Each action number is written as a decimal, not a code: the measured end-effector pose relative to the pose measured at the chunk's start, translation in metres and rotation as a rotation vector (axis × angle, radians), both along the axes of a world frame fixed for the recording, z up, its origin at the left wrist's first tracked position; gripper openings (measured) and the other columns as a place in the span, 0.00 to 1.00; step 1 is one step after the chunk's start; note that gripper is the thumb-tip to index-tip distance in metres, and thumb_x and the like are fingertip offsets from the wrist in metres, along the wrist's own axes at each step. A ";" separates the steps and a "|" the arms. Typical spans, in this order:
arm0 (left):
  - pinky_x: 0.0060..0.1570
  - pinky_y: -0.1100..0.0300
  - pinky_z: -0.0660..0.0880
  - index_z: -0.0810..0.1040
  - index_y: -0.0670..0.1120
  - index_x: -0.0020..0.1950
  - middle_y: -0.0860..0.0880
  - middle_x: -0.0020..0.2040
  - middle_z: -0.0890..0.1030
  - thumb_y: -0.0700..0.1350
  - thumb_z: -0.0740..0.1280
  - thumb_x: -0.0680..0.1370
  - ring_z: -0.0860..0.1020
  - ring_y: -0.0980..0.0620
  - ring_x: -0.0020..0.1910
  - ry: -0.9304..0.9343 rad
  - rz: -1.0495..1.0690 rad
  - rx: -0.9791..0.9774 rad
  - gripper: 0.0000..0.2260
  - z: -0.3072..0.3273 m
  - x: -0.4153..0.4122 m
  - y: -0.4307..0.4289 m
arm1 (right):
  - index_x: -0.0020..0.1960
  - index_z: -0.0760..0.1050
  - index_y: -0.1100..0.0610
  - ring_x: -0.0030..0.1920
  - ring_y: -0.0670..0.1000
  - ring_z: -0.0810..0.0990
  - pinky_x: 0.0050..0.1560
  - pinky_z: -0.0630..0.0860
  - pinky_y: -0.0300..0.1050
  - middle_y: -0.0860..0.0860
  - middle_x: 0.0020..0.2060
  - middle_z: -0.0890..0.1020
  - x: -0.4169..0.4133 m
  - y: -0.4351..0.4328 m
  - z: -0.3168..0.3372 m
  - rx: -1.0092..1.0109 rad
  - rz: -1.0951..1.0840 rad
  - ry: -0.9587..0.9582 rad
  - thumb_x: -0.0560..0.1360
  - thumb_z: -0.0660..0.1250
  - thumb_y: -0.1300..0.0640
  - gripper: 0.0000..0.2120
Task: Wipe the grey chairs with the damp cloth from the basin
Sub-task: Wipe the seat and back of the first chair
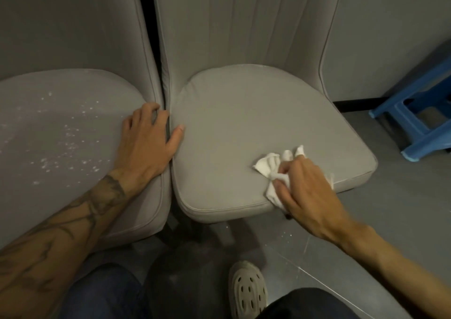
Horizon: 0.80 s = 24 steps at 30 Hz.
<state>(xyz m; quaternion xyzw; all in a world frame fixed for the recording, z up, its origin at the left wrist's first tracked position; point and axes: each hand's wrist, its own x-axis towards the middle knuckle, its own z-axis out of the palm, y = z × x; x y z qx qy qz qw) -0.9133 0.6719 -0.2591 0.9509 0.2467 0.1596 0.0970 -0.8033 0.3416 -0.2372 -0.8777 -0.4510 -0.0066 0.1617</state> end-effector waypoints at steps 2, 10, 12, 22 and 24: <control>0.67 0.41 0.67 0.75 0.42 0.66 0.40 0.69 0.71 0.61 0.56 0.83 0.71 0.37 0.67 0.002 0.004 -0.010 0.25 0.001 0.001 -0.001 | 0.56 0.68 0.52 0.46 0.52 0.69 0.50 0.66 0.48 0.50 0.49 0.71 -0.017 0.031 -0.003 0.014 0.001 -0.024 0.83 0.57 0.47 0.10; 0.69 0.39 0.67 0.74 0.44 0.66 0.40 0.70 0.70 0.62 0.55 0.83 0.70 0.37 0.68 0.024 -0.008 -0.032 0.24 0.004 0.002 0.001 | 0.59 0.69 0.52 0.46 0.52 0.69 0.50 0.67 0.50 0.49 0.50 0.70 -0.019 0.050 0.001 0.018 0.217 -0.009 0.84 0.53 0.45 0.12; 0.69 0.38 0.67 0.74 0.44 0.66 0.40 0.70 0.70 0.62 0.55 0.83 0.70 0.37 0.68 0.023 -0.007 -0.030 0.24 0.005 0.001 0.002 | 0.57 0.67 0.50 0.45 0.51 0.69 0.50 0.68 0.50 0.48 0.49 0.69 0.009 0.022 0.004 -0.012 0.117 0.010 0.84 0.53 0.44 0.12; 0.69 0.39 0.68 0.75 0.44 0.67 0.40 0.71 0.71 0.61 0.55 0.83 0.71 0.38 0.69 0.030 0.021 -0.023 0.25 0.000 0.004 0.003 | 0.59 0.69 0.54 0.47 0.52 0.71 0.52 0.67 0.47 0.51 0.50 0.73 0.017 0.079 -0.004 0.004 0.134 -0.063 0.84 0.54 0.47 0.13; 0.69 0.40 0.68 0.75 0.45 0.69 0.40 0.72 0.71 0.62 0.55 0.83 0.71 0.38 0.70 0.025 0.022 -0.026 0.25 -0.002 0.004 0.004 | 0.59 0.69 0.56 0.50 0.55 0.72 0.53 0.66 0.49 0.53 0.51 0.74 0.053 0.082 -0.002 -0.014 0.073 -0.034 0.84 0.55 0.47 0.13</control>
